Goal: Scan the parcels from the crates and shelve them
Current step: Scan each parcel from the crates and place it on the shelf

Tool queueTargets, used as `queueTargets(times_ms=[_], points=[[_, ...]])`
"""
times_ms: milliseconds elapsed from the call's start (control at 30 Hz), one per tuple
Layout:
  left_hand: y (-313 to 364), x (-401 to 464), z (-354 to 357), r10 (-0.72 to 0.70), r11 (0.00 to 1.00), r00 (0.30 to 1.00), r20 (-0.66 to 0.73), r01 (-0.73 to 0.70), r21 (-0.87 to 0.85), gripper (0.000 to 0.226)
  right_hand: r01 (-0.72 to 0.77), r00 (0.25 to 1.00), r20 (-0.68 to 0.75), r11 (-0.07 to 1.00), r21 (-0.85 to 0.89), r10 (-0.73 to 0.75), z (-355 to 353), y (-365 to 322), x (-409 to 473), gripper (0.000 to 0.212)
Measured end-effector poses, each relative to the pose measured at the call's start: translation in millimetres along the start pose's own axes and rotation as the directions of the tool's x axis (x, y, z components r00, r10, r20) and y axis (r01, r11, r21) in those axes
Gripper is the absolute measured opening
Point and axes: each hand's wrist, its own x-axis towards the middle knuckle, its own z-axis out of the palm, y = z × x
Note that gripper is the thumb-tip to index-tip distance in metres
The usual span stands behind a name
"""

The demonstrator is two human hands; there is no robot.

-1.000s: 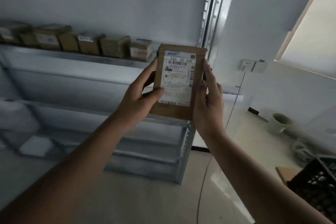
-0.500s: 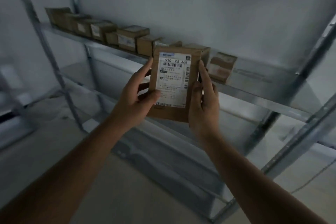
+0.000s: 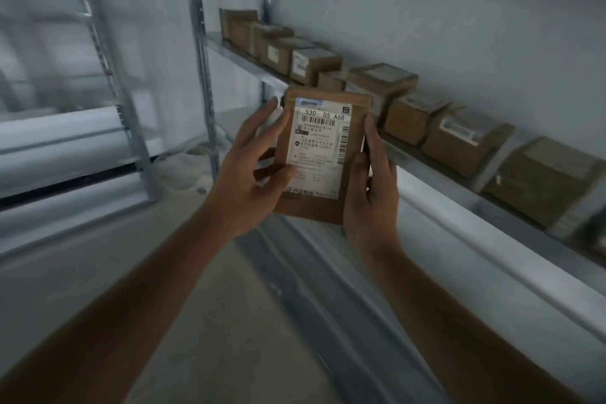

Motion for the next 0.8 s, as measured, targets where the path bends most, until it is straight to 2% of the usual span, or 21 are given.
queueTargets(times_ms=[133, 467, 633, 800], points=[[-70.9, 22.3, -49.4, 0.031, 0.999, 0.999, 0.016, -0.032, 0.036, 0.072, 0.003, 1.0, 0.017, 1.0, 0.01, -0.003, 88.0, 4.6, 32.0, 0.05], [-229.7, 86.3, -173.2, -0.092, 0.995, 0.99, 0.106, 0.087, 0.056, 0.079, -0.106, 0.994, 0.033, 0.994, 0.015, 0.106, 289.5, 8.1, 100.8, 0.051], [-300.6, 115.6, -201.5, -0.135, 0.99, 0.985, 0.11, 0.131, 0.046, 0.078, -0.161, 0.984, 0.078, 0.987, 0.017, 0.159, 358.8, 19.1, 138.7, 0.051], [-376.7, 151.0, -210.7, -0.214, 0.976, 0.968, 0.131, 0.207, 0.068, 0.082, -0.147, 0.984, 0.102, 0.989, -0.008, 0.147, 424.5, 58.0, 186.6, 0.05]])
